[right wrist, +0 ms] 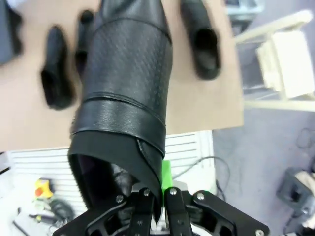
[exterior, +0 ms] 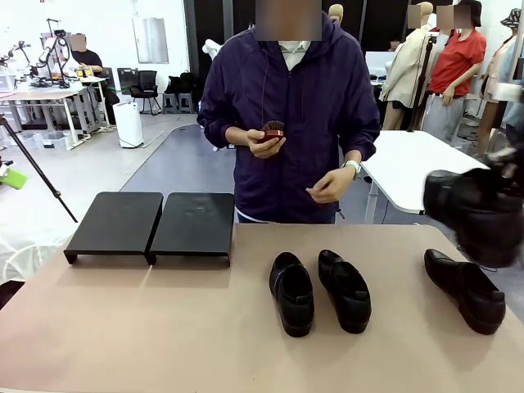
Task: Organize the shoes by placing them on the stand.
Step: Pick up one Shoe and place it in the middle of the table.
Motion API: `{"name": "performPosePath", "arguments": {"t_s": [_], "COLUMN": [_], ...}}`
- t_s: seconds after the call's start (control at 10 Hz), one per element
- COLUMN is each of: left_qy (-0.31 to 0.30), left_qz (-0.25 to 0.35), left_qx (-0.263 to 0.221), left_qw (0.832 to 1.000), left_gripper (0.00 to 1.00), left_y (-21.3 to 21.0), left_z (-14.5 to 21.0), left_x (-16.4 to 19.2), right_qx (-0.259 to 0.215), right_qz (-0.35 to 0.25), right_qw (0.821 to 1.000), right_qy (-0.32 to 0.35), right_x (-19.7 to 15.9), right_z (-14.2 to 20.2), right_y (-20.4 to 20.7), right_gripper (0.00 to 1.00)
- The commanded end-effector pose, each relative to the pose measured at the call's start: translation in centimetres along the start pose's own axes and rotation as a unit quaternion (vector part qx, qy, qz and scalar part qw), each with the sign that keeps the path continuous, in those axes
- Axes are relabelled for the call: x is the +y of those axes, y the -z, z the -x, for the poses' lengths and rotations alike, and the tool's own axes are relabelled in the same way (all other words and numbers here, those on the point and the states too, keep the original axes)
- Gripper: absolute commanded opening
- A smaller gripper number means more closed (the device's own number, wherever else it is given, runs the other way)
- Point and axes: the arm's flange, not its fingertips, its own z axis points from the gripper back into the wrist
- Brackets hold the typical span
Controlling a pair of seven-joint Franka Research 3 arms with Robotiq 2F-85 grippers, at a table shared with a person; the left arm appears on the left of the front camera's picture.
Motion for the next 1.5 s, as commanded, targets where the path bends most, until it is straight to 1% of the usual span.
{"name": "performPosePath", "arguments": {"t_s": [0.0, 0.1, 0.3, 0.4, 0.5, 0.6, 0.7, 0.8, 0.9, 1.1, 1.2, 1.3, 1.4], "left_qy": [0.006, 0.006, 0.006, 0.006, 0.006, 0.006, 0.006, 0.006, 0.006, 0.006, 0.006, 0.006, 0.006], "left_qz": [0.007, 0.007, 0.007, 0.007, 0.007, 0.007, 0.007, 0.007, 0.007, 0.007, 0.007, 0.007, 0.007], "left_qx": [-0.002, -0.002, -0.002, -0.002, -0.002, -0.002, -0.002, -0.002, -0.002, -0.002, -0.002, -0.002, -0.002], "left_qw": [1.000, 1.000, 1.000, 1.000, 1.000, 1.000, 1.000, 1.000, 1.000, 1.000, 1.000, 1.000, 1.000], "left_gripper": [1.00, 1.00, 1.00, 1.00, 1.00, 1.00, 1.00, 1.00, 1.00, 1.00, 1.00, 1.00, 1.00], "left_y": [-0.1, -0.1, -0.1, -0.1, -0.1, -0.1, -0.1, -0.1, -0.1, -0.1, -0.1, -0.1, -0.1], "left_z": [0.0, 0.0, 0.0, 0.0, 0.0, 0.0, 0.0, 0.0, 0.0, 0.0, 0.0, 0.0, 0.0], "left_x": [0.1, 0.1, 0.1, 0.1, 0.1, 0.1, 0.1, 0.1, 0.1, 0.1, 0.1, 0.1, 0.1], "right_qx": [0.000, -0.001, 0.008, 0.022, 0.039, 0.067, 0.079, 0.050, 0.065, 0.065, 0.075, 0.044, 0.038], "right_qz": [-0.031, -0.034, -0.083, -0.116, -0.137, -0.138, -0.142, -0.115, -0.124, -0.124, -0.118, -0.076, -0.065], "right_qw": [0.999, 0.999, 0.996, 0.990, 0.983, 0.975, 0.973, 0.982, 0.980, 0.980, 0.979, 0.990, 0.994], "right_qy": [0.033, 0.042, -0.033, -0.072, -0.111, -0.158, -0.166, -0.140, -0.144, -0.144, -0.148, -0.111, -0.083], "right_x": [7.6, 11.8, 19.1, 22.7, 25.2, 27.0, 27.9, 27.4, 28.4, 28.4, 28.6, 29.6, 30.4], "right_z": [-0.5, -0.1, 2.1, 4.0, 6.0, 7.8, 8.8, 8.0, 9.5, 9.5, 9.7, 10.4, 11.5], "right_y": [-0.2, 0.5, 2.2, 3.3, 4.4, 5.7, 7.0, 8.2, 6.3, 6.3, 7.8, 10.4, 12.7], "right_gripper": [0.00, 0.00, 0.00, 0.00, 0.00, 0.00, 0.00, 0.00, 0.00, 0.00, 0.00, 0.00, 0.00]}}
